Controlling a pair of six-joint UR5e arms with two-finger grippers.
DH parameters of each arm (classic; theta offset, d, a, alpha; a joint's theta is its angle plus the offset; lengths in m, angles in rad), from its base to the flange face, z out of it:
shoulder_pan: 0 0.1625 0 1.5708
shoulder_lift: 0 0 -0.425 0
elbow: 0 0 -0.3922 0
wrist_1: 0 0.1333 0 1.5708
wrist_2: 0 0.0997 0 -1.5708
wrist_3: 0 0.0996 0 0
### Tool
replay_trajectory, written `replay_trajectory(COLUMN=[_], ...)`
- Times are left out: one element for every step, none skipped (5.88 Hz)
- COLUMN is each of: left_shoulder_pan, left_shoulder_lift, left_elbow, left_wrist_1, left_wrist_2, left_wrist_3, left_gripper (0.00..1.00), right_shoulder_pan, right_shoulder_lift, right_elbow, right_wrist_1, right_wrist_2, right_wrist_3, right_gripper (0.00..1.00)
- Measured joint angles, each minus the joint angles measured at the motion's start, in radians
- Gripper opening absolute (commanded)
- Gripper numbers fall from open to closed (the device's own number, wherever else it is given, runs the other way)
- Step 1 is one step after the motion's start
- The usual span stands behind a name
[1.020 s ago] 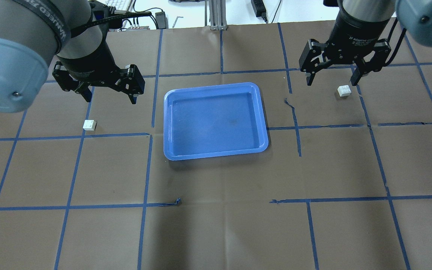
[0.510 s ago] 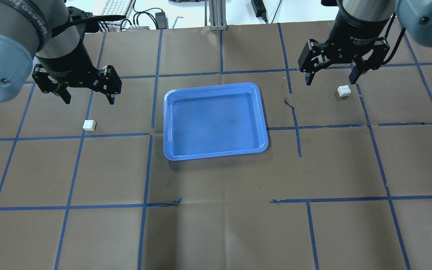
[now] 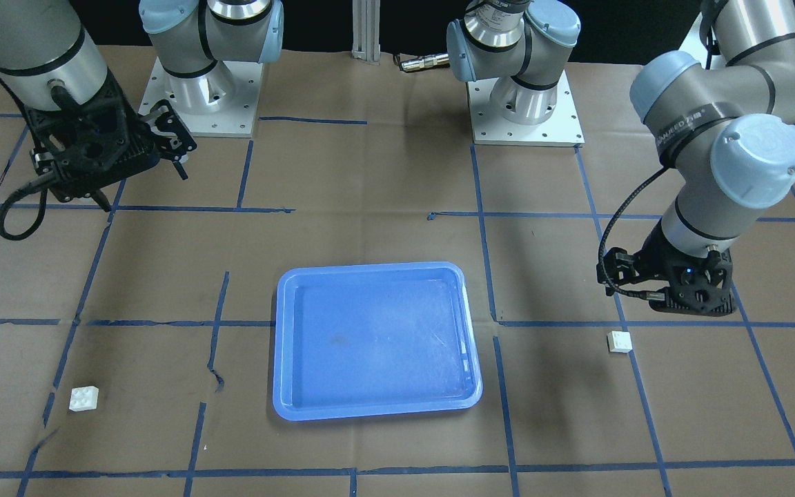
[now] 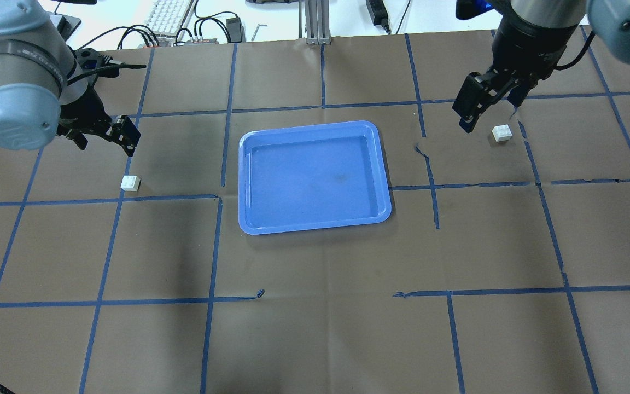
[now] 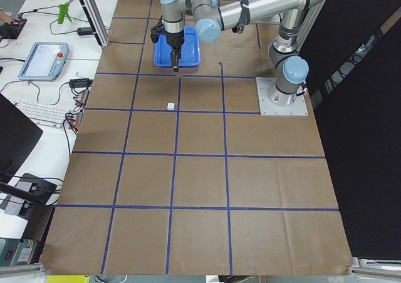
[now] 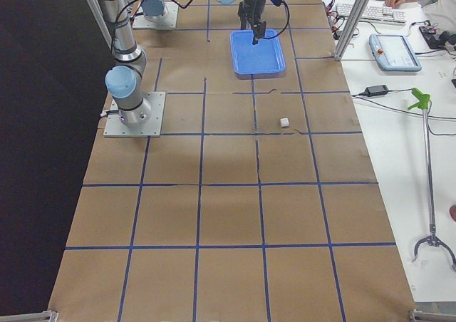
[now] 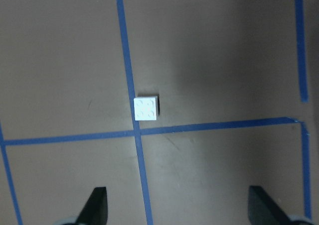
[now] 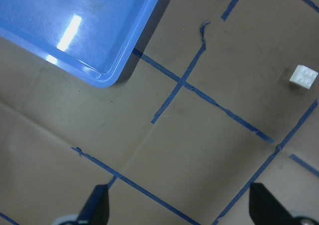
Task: Assemble white blocks and place on blue tray
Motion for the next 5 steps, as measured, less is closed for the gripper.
replay_trajectory(left_shoulder_pan=[0.019,0.035,0.053,0.064,0.073], left_shoulder_lift=[-0.114,-0.203,-0.238,-0.229,-0.209], left_elbow=[-0.033,-0.049,-0.063,-0.079,-0.092], left_wrist_1=[0.188,0.319,0.364,0.358,0.313], left_wrist_2=[-0.036,-0.078,-0.093,-0.094,-0.092], left_wrist_3=[0.079,0.134,0.170,0.181,0.183], left_gripper=[0.97,0.98,0.98,0.94,0.82], right_shoulder_pan=[-0.035,-0.069,-0.105,-0.144,-0.181], right_shoulder_lift=[0.017,0.048,0.090,0.146,0.233], right_elbow=[-0.003,-0.014,-0.037,-0.088,-0.184], right_wrist_1=[-0.002,-0.024,-0.072,-0.106,-0.113], right_wrist_2=[0.002,0.002,0.003,0.007,0.012], right_wrist_3=[-0.265,-0.555,-0.816,-1.005,-1.131], right_gripper=[1.00,1.00,1.00,1.00,1.00])
